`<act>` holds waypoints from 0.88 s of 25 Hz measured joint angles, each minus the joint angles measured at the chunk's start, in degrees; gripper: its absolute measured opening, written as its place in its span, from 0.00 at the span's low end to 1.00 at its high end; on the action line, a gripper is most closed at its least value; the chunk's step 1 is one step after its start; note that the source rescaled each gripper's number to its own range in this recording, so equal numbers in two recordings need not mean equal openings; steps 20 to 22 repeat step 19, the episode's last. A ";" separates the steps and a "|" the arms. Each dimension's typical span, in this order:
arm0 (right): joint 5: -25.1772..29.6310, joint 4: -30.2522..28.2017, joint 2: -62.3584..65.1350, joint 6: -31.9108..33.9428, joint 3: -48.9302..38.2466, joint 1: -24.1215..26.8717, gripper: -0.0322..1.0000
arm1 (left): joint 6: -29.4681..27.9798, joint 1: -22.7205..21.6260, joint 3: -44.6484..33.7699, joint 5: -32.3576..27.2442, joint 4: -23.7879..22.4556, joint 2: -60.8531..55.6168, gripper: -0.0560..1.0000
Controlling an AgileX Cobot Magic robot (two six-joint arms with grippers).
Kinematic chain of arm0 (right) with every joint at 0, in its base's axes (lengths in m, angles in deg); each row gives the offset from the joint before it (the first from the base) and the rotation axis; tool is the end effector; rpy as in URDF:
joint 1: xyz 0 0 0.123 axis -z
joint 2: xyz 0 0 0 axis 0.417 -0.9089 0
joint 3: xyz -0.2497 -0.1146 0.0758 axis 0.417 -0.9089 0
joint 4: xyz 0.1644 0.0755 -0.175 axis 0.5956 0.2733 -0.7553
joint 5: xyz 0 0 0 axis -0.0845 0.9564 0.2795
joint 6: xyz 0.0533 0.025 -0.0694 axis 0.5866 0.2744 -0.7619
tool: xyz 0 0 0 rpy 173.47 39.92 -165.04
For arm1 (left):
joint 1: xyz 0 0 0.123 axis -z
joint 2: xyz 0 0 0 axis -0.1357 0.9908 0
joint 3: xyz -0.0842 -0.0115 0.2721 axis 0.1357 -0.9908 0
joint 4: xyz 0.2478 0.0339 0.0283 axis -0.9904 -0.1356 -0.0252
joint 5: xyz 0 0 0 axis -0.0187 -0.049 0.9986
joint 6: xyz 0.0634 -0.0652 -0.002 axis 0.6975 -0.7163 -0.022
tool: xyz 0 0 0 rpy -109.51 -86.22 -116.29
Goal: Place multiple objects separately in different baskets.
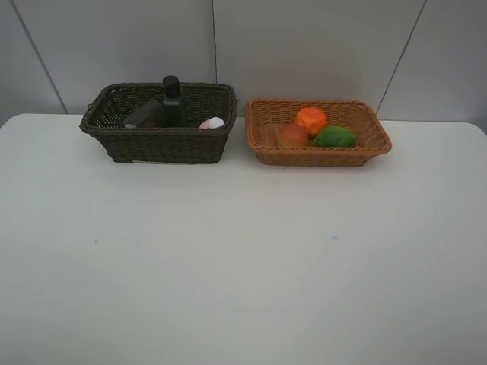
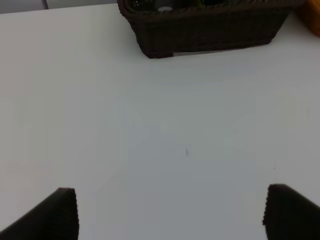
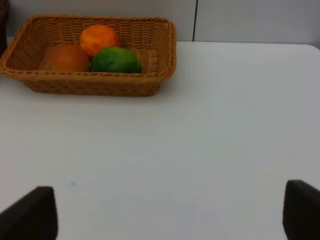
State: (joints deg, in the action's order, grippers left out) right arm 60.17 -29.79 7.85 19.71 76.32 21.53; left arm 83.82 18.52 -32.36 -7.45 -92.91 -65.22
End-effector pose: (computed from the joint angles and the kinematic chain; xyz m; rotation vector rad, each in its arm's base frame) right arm -0.0079 -0.0067 0.2834 -0.0168 2.0170 -0.0392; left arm -0.0054 0.0088 0.2787 0.0901 2.0327 -0.0606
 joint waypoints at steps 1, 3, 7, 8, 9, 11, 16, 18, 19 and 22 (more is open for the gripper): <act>0.00 0.00 0.00 0.00 0.00 0.00 0.96 | 0.00 0.00 0.00 0.00 0.05 0.00 0.96; 0.00 0.00 0.00 0.00 0.00 0.00 0.96 | 0.00 0.00 0.00 0.00 0.05 0.00 0.96; 0.00 0.00 0.00 0.00 0.00 0.00 0.96 | 0.00 0.00 0.00 0.00 0.05 0.00 0.96; 0.00 0.00 0.00 0.00 0.00 0.00 0.96 | 0.00 0.00 0.00 0.00 0.10 0.00 0.96; 0.00 0.00 0.00 0.00 0.00 0.00 0.96 | 0.00 0.00 0.00 0.00 0.10 0.00 0.96; 0.00 0.00 0.00 0.00 0.00 0.00 0.96 | 0.00 0.00 0.00 0.00 0.10 0.00 0.96; 0.00 0.00 0.00 0.00 0.00 0.00 0.96 | 0.00 -0.62 0.00 0.00 0.10 0.00 0.96; 0.00 0.00 0.00 0.00 0.00 0.00 0.96 | 0.00 -2.11 0.00 0.00 0.10 0.00 0.96; 0.00 0.00 0.00 0.00 0.00 0.00 0.96 | 0.00 -2.87 0.00 0.00 0.10 0.00 0.96; 0.00 0.00 0.00 0.00 0.00 0.00 0.96 | 0.00 -2.87 0.00 0.00 0.10 0.00 0.96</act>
